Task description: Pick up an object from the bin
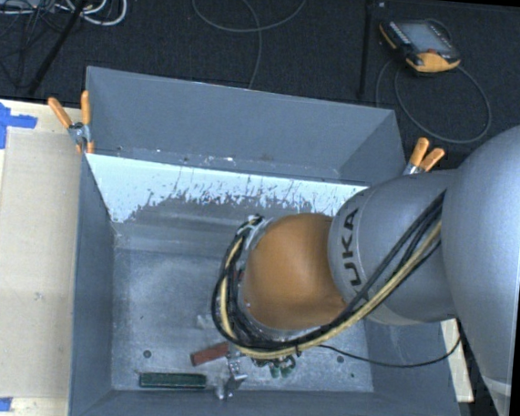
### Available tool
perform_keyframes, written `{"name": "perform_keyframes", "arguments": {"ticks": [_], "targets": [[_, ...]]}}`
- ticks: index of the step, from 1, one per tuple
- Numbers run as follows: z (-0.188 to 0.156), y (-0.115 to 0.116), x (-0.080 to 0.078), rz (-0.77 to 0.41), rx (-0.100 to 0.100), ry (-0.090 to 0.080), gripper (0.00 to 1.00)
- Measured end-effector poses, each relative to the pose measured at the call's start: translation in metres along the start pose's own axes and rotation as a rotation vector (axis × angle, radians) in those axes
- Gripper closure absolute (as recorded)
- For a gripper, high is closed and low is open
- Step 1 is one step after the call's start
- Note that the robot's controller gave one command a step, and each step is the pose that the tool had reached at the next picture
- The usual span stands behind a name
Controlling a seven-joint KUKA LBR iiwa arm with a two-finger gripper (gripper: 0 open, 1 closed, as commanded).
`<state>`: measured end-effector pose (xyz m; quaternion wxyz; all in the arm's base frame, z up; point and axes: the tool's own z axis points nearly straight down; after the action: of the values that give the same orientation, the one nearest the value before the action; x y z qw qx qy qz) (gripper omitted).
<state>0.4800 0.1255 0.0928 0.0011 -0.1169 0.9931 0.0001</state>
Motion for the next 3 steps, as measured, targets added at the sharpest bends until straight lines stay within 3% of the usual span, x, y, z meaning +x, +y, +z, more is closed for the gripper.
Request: {"name": "perform_keyframes", "arguments": {"ticks": [1, 2, 3], "targets": [[0.02, 0.066, -0.021, 0.233, -0.003, -0.002, 1.0], [0.02, 0.066, -0.021, 0.235, -0.004, -0.002, 1.0], [0.021, 0.079, -0.035, 0.246, 0.003, 0.005, 1.0]]}}
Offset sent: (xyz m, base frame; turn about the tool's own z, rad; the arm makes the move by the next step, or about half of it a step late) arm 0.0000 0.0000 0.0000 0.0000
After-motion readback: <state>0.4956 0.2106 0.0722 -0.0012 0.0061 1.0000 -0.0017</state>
